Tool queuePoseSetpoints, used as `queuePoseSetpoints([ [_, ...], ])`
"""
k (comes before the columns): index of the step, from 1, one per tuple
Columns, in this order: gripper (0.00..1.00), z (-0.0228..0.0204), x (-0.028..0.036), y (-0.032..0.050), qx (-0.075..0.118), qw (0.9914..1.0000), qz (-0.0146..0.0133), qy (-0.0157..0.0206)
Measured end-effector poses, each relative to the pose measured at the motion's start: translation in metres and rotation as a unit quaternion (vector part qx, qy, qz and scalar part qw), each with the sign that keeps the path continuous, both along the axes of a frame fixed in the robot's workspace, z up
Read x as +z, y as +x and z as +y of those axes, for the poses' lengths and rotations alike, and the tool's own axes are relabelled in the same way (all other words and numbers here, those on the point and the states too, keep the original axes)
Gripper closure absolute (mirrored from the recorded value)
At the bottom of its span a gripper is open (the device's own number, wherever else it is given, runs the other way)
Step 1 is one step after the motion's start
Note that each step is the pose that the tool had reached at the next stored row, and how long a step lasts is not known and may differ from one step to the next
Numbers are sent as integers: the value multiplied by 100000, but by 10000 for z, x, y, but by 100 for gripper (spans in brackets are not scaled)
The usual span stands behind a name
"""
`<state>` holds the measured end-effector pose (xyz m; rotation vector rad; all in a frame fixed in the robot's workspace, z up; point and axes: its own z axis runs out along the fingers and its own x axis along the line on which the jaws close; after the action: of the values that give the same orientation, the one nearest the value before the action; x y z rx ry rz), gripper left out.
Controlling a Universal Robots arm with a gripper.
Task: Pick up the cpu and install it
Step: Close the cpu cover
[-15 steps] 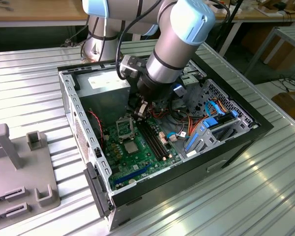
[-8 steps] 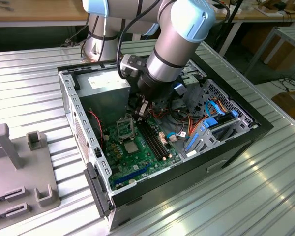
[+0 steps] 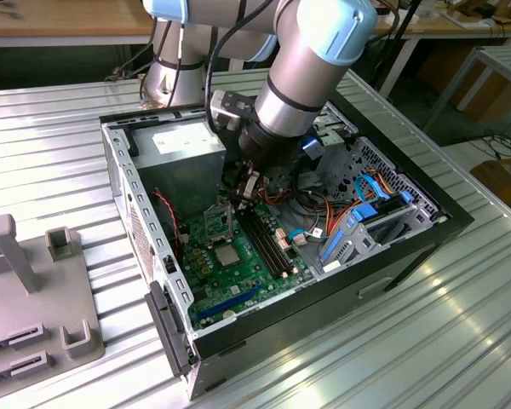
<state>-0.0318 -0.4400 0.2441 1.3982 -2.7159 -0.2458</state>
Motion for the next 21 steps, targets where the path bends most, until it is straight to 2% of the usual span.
queuePoseSetpoints([
  [21, 89, -1, 51, 0, 565, 99998, 2, 154],
])
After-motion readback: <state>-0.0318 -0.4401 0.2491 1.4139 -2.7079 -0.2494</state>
